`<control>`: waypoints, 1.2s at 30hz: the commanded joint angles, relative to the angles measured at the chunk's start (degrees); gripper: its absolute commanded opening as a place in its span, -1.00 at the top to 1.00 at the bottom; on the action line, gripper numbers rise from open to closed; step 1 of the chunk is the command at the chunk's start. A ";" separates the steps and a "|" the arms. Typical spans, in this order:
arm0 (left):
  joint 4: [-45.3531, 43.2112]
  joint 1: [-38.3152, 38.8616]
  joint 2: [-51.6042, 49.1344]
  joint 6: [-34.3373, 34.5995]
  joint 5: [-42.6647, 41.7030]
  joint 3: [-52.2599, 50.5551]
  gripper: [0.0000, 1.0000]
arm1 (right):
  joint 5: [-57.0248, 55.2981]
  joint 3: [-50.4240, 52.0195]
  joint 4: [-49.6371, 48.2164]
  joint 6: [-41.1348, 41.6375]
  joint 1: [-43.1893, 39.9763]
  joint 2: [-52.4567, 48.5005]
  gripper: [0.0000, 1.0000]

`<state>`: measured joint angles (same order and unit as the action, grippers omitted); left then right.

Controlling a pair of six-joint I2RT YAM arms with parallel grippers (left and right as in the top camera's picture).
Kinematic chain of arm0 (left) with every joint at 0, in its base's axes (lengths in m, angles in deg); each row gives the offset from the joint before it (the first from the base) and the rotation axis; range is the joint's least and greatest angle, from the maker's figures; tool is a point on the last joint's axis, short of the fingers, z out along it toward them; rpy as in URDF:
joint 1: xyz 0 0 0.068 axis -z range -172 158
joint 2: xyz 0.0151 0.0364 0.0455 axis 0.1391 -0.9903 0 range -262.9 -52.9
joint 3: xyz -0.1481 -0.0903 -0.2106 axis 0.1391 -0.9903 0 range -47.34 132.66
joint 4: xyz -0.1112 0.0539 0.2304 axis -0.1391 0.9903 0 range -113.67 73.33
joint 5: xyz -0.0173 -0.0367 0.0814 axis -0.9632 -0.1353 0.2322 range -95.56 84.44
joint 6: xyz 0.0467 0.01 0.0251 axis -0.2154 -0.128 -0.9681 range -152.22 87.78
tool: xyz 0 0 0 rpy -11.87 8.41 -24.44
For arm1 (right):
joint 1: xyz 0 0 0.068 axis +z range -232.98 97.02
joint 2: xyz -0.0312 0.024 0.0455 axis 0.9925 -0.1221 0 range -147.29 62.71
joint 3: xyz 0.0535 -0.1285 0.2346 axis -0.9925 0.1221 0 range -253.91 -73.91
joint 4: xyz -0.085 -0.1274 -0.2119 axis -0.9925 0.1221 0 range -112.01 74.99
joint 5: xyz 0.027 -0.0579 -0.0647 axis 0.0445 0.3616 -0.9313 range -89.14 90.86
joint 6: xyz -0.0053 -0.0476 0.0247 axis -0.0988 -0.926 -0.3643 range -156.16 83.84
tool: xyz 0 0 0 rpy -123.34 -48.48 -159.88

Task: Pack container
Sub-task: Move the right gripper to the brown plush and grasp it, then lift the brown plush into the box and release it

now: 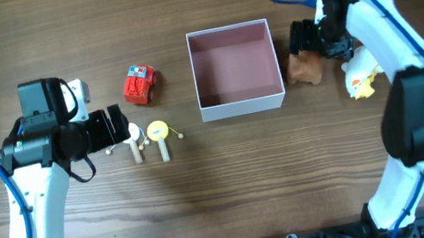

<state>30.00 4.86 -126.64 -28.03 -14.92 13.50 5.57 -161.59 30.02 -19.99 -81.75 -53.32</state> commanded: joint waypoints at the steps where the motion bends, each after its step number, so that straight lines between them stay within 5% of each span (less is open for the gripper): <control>1: -0.02 -0.37 -0.33 0.61 0.26 1.05 -1.00 | -0.57 -0.72 -1.27 2.25 -0.11 -5.11 -0.50; 3: -0.02 -0.37 -0.33 0.59 0.26 1.05 -0.99 | 0.50 -0.72 -1.49 2.25 -0.11 -7.04 -0.34; 9: 0.00 -0.35 -0.33 0.59 0.26 1.05 -1.00 | 0.44 -0.72 -1.29 1.95 -0.11 -6.03 0.59; 13: 0.00 -0.37 -0.33 0.59 0.26 1.05 -0.99 | 0.44 -0.76 -0.28 2.03 0.11 0.61 0.77; 24: 0.00 -0.35 -0.33 0.59 0.26 1.05 -0.99 | 5.66 -0.76 -0.37 2.19 11.56 28.15 0.54; 29: -0.02 -0.37 -0.33 0.59 0.26 1.05 -1.00 | 2.38 0.00 -2.99 8.41 19.23 27.32 0.48; 36: -0.02 -0.37 -0.33 0.59 0.26 1.05 -0.99 | -2.03 2.82 -14.19 11.23 24.33 14.03 0.24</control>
<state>30.00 4.86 -126.64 -28.03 -14.77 13.50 6.22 -160.21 18.41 -11.43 -58.17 -32.22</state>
